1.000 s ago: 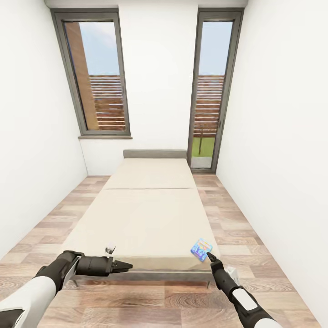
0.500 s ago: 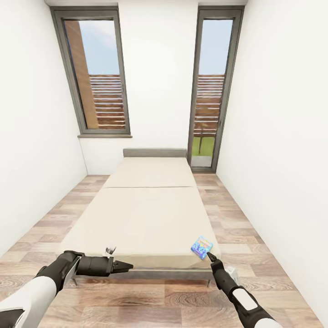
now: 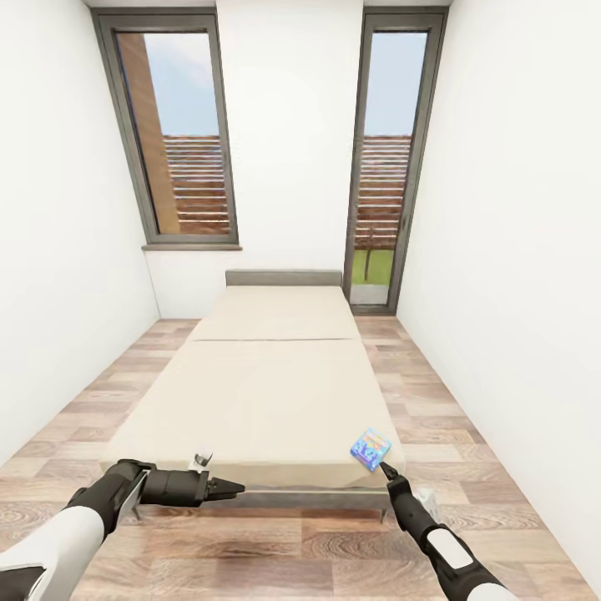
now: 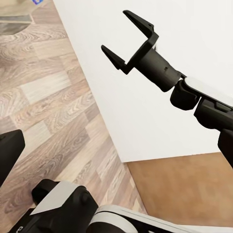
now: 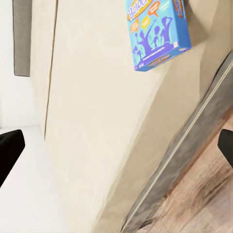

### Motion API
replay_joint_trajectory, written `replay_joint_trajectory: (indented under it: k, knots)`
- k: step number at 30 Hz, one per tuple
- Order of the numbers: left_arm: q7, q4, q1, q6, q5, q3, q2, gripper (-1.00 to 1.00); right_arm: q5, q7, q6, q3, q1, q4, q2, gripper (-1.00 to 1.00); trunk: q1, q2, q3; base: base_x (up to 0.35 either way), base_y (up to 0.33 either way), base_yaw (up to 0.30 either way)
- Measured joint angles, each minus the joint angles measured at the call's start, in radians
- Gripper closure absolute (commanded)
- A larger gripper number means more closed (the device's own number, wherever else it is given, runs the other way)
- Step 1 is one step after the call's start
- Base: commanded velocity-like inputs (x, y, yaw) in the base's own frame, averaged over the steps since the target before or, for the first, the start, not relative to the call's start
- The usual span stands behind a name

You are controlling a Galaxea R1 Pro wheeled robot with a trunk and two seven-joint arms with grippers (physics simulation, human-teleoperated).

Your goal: Put all the toys in the child's room - the three board games (two on the bed and one on the table), the two jigsaw puzzles on the table, and the tennis ball on the table - inside the toy box on the table in the child's room.

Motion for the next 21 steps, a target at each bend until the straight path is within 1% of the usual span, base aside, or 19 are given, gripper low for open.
replay_joint_trajectory:
  k: [15,21]
  knots:
    - [0.002,0.000,0.000,0.001,-0.002,0.000,-0.002,-1.00,-0.004,0.009,-0.002,-0.001,0.000,0.000,0.000,-1.00,0.058,-0.105,-0.047,0.000,0.000,0.000]
    - [0.001,0.000,0.000,0.001,-0.001,0.000,-0.001,-1.00,-0.008,0.034,0.002,-0.002,0.003,0.000,0.000,-1.00,0.081,-0.147,-0.066,0.000,0.000,0.000]
